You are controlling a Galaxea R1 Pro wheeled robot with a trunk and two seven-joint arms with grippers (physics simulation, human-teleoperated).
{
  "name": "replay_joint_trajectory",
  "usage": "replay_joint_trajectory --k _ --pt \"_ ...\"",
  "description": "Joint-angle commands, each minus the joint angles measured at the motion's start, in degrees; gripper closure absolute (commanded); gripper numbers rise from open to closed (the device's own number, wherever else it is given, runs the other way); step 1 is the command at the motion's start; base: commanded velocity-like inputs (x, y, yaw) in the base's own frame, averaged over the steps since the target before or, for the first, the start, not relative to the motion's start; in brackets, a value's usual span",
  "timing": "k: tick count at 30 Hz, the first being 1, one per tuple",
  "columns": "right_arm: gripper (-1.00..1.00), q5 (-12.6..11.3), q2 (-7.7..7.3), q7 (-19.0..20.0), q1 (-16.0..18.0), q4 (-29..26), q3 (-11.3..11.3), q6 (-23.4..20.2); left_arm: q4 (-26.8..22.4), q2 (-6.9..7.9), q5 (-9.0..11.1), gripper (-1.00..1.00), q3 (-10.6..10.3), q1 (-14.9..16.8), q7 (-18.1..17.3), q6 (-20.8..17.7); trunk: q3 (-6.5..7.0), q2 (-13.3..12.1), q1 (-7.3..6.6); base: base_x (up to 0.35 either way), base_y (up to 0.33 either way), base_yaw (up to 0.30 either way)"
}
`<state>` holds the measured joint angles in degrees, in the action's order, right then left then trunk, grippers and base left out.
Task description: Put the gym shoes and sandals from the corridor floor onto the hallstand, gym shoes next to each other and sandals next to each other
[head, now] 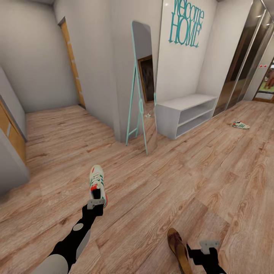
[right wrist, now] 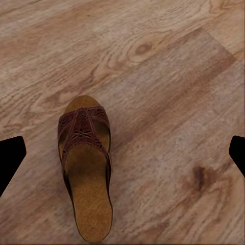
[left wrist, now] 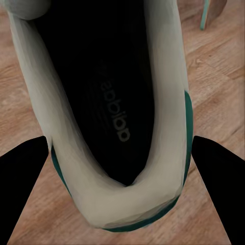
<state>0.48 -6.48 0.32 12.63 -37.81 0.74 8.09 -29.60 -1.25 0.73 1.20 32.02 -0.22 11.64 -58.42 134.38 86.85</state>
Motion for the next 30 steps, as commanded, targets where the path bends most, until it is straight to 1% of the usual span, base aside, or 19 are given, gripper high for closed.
replay_joint_trajectory --k 1,4,5,9,10,13,14,16,18,22,30 --pt "-1.0 0.0 -0.03 0.0 0.0 0.0 0.1 0.2 -0.4 -0.02 0.1 1.0 0.1 0.0 0.0 -0.3 -0.32 0.4 0.21 0.0 0.0 0.0" --pt "-1.0 0.0 -0.03 0.0 0.0 0.0 0.1 0.2 -2.4 0.06 0.1 1.0 0.1 0.0 -0.2 -2.8 -1.11 1.6 0.87 0.0 0.0 0.0" --pt "-1.0 0.0 -0.03 0.0 0.0 0.0 0.1 0.2 -3.7 0.05 0.1 1.0 0.1 0.1 -0.2 -4.2 -1.38 2.0 1.09 0.0 0.0 0.0" --pt "-1.0 0.0 -0.02 0.0 0.0 0.0 0.1 0.2 -7.2 -0.14 0.1 1.0 0.1 0.0 -0.3 -6.9 -2.44 3.6 1.97 0.0 0.0 0.0" --pt "-1.0 0.0 -0.02 0.0 0.0 0.0 0.1 0.2 -9.1 -0.2 0.1 1.0 0.1 0.0 -0.3 -8.2 -2.71 4.0 2.19 0.0 0.0 0.0" --pt "-1.0 0.0 -0.02 0.0 0.0 0.0 0.0 0.2 -12.0 -0.26 0.2 1.0 0.1 -0.1 -0.3 -10.5 -3.51 5.2 2.85 0.0 0.0 0.0" --pt "-1.0 0.0 -0.02 0.0 0.0 0.0 0.0 0.2 -13.6 -0.29 0.2 1.0 0.1 -0.2 -0.3 -11.9 -3.78 5.6 3.07 0.0 0.0 0.0" --pt "-1.0 0.0 -0.02 0.0 0.0 -0.1 0.0 0.2 -15.0 -0.3 0.2 1.0 0.1 -0.3 -0.3 -13.2 -4.32 6.5 3.51 0.0 0.0 0.0" --pt "-1.0 0.0 -0.04 0.0 0.0 -0.2 -0.1 0.2 -17.4 -0.27 0.2 1.0 0.0 -0.6 -0.3 -15.2 -4.85 7.3 3.95 0.0 0.0 0.0" --pt "-1.0 0.0 -0.04 0.0 0.0 -0.2 -0.1 0.2 -17.8 -0.21 0.2 1.0 0.0 -0.7 -0.3 -15.6 -5.92 8.9 4.82 0.0 0.0 0.0" --pt "-1.0 0.0 -0.09 0.0 0.0 -0.3 -0.1 0.2 -17.9 -0.2 0.2 1.0 -0.1 -0.8 -0.4 -15.5 -8.4 9.0 5.03 0.0 0.0 0.0"
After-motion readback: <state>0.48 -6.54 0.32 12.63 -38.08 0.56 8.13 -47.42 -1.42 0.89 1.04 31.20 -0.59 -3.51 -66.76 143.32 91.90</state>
